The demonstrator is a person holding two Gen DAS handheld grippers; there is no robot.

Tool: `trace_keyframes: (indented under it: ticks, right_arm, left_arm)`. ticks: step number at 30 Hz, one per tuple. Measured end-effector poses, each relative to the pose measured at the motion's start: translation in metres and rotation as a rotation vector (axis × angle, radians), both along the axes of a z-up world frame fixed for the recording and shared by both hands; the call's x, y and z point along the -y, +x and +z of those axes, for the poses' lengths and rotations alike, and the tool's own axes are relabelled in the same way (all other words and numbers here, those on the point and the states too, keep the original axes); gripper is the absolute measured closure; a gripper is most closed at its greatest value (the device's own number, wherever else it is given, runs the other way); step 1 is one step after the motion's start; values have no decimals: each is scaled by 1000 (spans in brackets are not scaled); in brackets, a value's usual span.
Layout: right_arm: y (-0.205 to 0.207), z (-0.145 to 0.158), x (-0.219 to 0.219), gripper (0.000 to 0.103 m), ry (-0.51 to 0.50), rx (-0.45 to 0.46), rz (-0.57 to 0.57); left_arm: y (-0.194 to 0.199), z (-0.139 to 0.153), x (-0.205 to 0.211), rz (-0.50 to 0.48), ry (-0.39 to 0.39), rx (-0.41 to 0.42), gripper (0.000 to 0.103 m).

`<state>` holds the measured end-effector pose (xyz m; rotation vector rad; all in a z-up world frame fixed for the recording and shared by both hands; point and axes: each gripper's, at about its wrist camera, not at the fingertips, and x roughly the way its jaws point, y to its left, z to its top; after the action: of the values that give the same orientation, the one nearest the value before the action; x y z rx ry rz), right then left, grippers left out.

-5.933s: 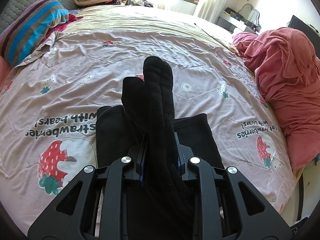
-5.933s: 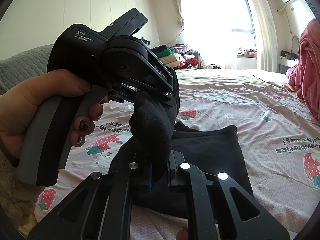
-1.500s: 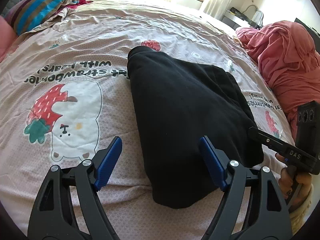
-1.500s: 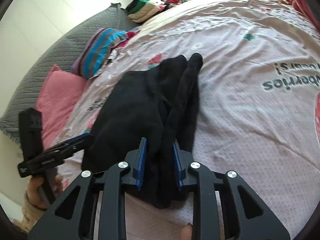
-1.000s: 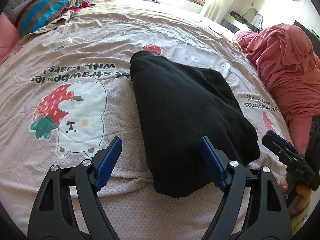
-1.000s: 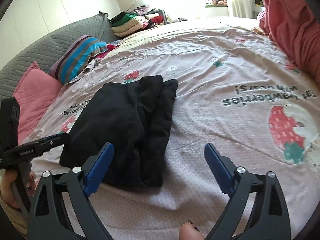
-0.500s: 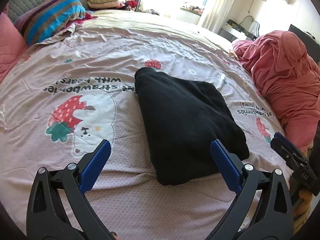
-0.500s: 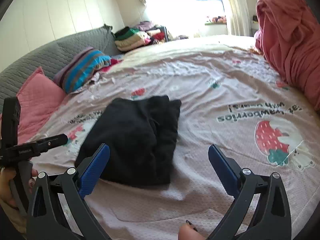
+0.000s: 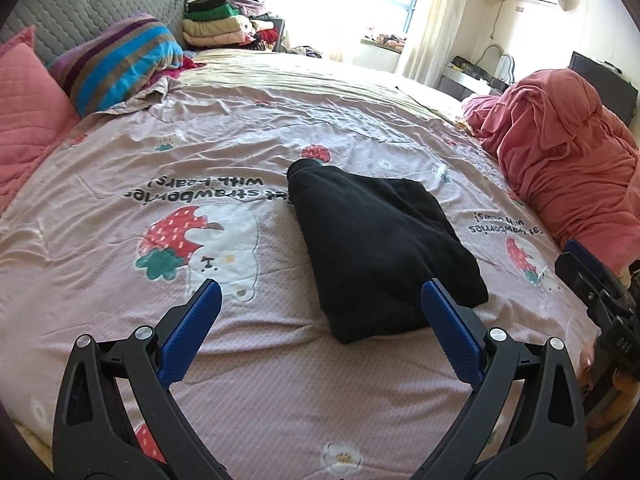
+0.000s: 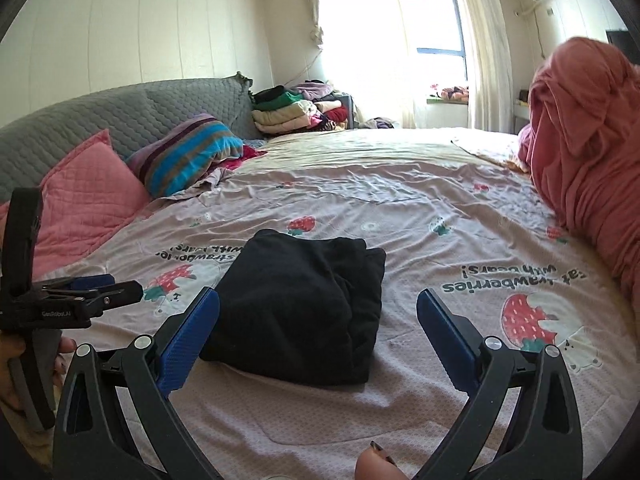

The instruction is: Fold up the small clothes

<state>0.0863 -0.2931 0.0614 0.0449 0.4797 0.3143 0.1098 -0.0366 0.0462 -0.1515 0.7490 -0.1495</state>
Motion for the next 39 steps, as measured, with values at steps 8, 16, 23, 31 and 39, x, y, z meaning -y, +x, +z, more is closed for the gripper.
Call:
trace_keyframes:
  ticks: [8, 16, 23, 31, 39]
  right_arm:
    - [-16, -8, -10, 5, -21, 12, -16]
    - [-31, -12, -5, 5, -1, 31, -65]
    - [-46, -28, -7, 5, -34, 12, -100]
    - [-51, -60, -13, 5, -44, -82, -106]
    - [-51, -78, -19, 5, -55, -116, -110]
  left_arm:
    - [-24, -10, -3, 0, 34, 8, 9]
    - [-39, -20, -7, 11, 45, 18, 9]
    - [-50, -29, -8, 15, 56, 29, 9]
    - [-57, -40, -9, 11, 47, 19, 9]
    - [-59, -54, -12, 24, 51, -6, 9]
